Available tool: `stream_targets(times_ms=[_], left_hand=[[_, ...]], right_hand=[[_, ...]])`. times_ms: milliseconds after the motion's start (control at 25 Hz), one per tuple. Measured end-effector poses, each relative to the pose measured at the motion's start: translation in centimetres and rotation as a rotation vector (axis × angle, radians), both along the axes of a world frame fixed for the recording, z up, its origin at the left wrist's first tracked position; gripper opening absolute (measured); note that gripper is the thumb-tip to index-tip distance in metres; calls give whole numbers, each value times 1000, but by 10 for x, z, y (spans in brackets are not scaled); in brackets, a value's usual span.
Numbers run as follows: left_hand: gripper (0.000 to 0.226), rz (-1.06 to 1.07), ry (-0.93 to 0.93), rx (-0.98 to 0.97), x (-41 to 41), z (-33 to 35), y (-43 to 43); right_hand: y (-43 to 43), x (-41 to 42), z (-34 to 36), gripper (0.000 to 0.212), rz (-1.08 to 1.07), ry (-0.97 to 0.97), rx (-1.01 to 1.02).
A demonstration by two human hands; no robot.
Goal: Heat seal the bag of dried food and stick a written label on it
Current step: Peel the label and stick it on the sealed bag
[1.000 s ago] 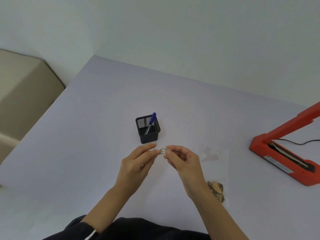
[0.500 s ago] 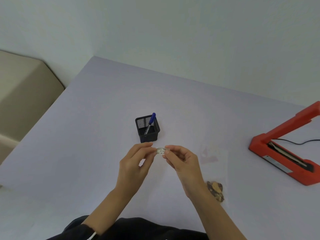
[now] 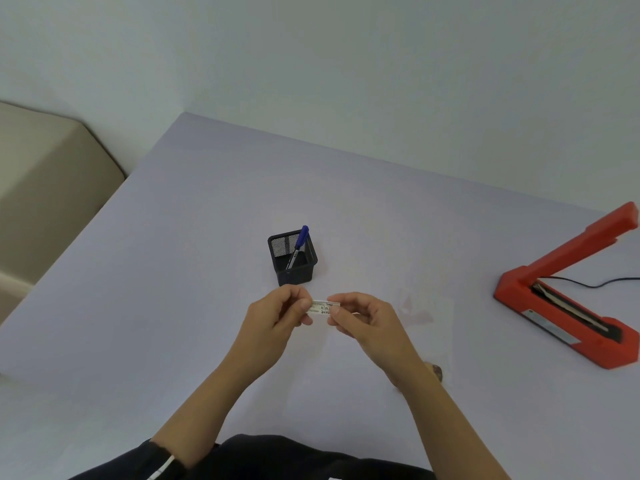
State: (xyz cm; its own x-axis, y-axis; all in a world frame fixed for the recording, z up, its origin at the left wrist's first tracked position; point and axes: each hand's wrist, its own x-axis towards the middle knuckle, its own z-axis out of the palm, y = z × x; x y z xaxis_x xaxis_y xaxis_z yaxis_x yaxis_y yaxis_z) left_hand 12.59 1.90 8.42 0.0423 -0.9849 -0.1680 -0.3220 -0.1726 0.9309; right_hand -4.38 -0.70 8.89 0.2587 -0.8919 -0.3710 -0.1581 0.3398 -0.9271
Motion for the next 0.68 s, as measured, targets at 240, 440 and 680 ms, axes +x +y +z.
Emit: stream_targets(times_ms=[240,440,680], left_hand=[[18,-9,36,58,2,-2,-3],[16,65,133,131,0,-4,-2],[13,488,169,241,0,-27,4]], right_hand=[[2,-5,-1,21,92,65,-92],[0,-6,-14,24,162,251,-442],[-10,4,-64,15,90,405,-305]])
